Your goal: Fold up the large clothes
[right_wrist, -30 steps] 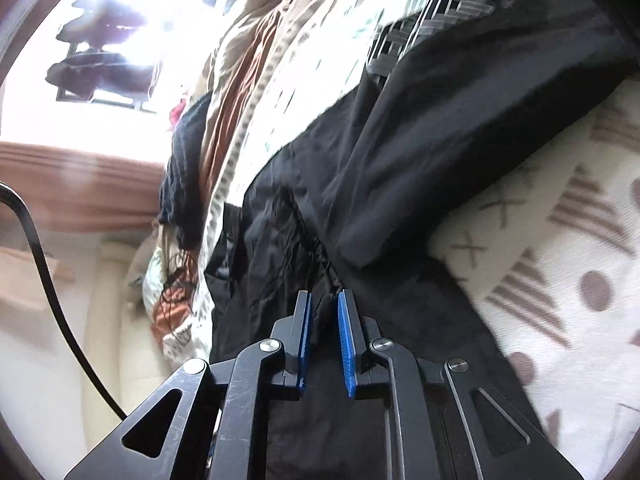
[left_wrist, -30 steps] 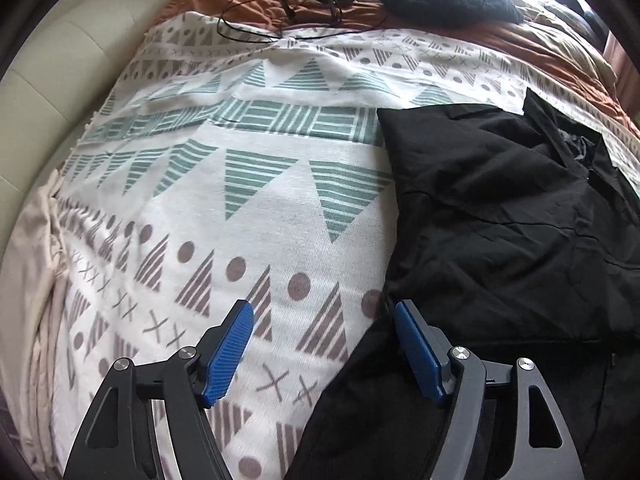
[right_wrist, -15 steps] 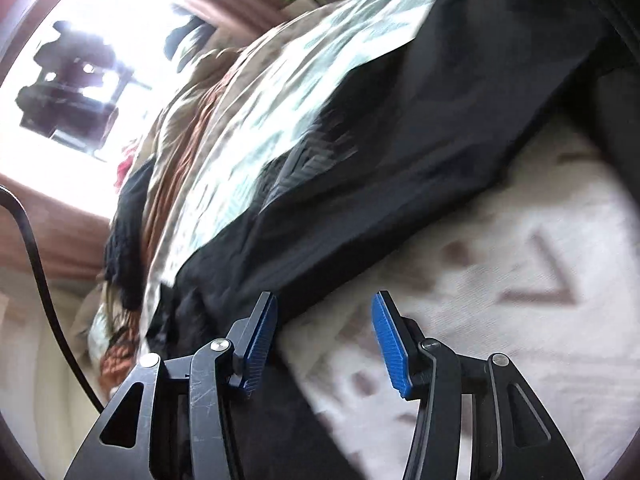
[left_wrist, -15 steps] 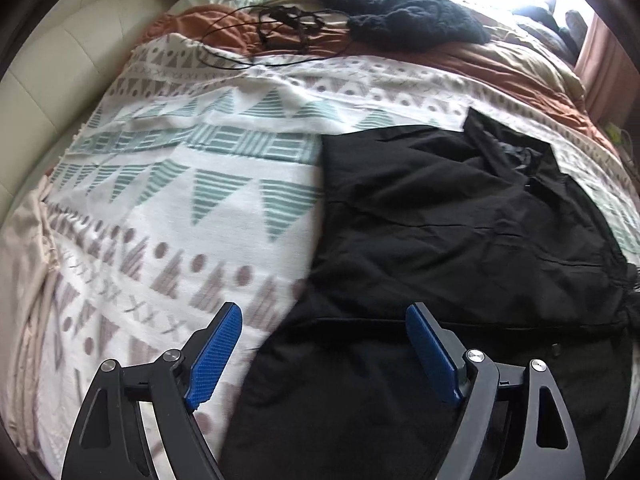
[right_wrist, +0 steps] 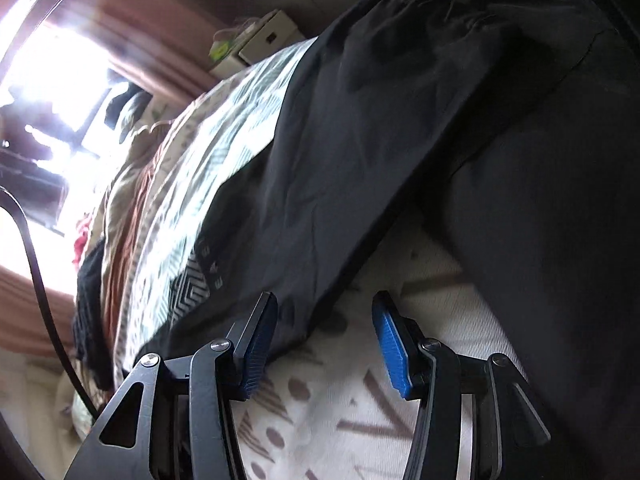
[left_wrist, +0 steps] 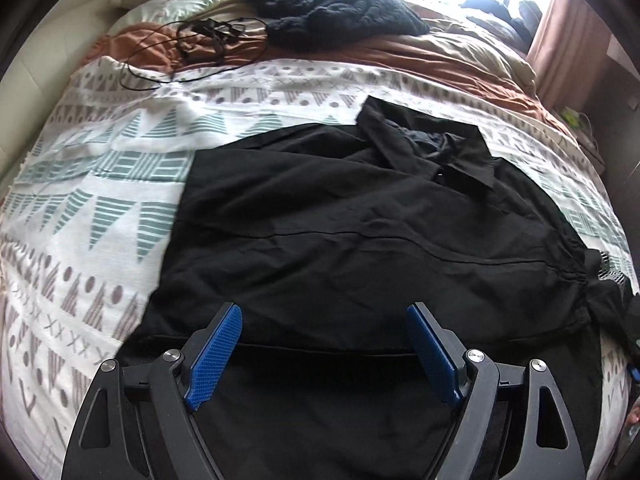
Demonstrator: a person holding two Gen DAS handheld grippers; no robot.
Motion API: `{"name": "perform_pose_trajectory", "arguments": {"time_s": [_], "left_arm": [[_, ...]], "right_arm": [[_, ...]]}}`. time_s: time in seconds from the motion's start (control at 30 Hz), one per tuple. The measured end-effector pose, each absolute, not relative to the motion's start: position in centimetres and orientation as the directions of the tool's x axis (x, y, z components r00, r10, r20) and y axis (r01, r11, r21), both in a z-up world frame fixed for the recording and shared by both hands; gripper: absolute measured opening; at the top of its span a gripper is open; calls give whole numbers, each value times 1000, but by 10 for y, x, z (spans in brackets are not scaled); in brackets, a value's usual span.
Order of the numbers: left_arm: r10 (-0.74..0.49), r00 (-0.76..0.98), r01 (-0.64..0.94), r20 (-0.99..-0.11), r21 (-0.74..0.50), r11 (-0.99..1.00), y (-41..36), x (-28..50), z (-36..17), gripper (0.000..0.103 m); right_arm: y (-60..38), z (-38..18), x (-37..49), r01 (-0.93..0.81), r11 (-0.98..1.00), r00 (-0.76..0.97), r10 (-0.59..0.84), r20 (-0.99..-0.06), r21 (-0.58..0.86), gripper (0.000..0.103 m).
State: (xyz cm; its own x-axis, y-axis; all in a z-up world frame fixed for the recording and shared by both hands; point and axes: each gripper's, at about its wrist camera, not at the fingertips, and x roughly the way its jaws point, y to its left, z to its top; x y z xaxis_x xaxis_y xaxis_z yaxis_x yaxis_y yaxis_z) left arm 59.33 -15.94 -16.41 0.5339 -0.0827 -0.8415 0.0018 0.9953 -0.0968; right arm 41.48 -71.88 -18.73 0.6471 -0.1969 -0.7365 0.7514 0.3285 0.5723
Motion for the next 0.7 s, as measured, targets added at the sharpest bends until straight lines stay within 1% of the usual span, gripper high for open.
{"name": "perform_pose_trajectory", "arguments": {"time_s": [0.07, 0.1, 0.13, 0.17, 0.2, 0.27, 0.37, 0.47, 0.7], "left_arm": [[-91, 537, 0, -839, -108, 994, -160, 592, -162, 85], [-96, 539, 0, -837, -115, 993, -160, 591, -160, 85], [-98, 541, -1, -835, -118, 993, -159, 590, -159, 85], [-99, 544, -2, -833, -119, 993, -159, 590, -157, 85], [-97, 547, -6, -831, -120, 993, -157, 589, -155, 85], [-94, 557, -19, -825, -125, 992, -150, 586, -149, 85], [-91, 574, -46, -814, -143, 989, -137, 579, -139, 85], [-99, 586, -51, -804, -159, 986, -124, 571, -127, 85], [-88, 623, -43, -777, -147, 988, -85, 546, -96, 85]], "right_arm": [[-725, -186, 411, 745, 323, 658, -217, -721, 583, 48], [-729, -187, 409, 738, 314, 670, -226, -707, 598, 39], [-731, -187, 408, 730, 308, 679, -230, -697, 610, 20], [-733, -188, 405, 722, 306, 689, -234, -686, 621, 10], [-735, -188, 403, 711, 307, 701, -237, -672, 633, 6], [-731, -184, 397, 663, 300, 747, -222, -626, 685, 5], [-720, -162, 396, 584, 338, 811, -192, -553, 738, 4], [-699, -137, 398, 513, 385, 856, -168, -489, 767, 4], [-642, -85, 407, 328, 464, 941, -86, -327, 823, 4]]}}
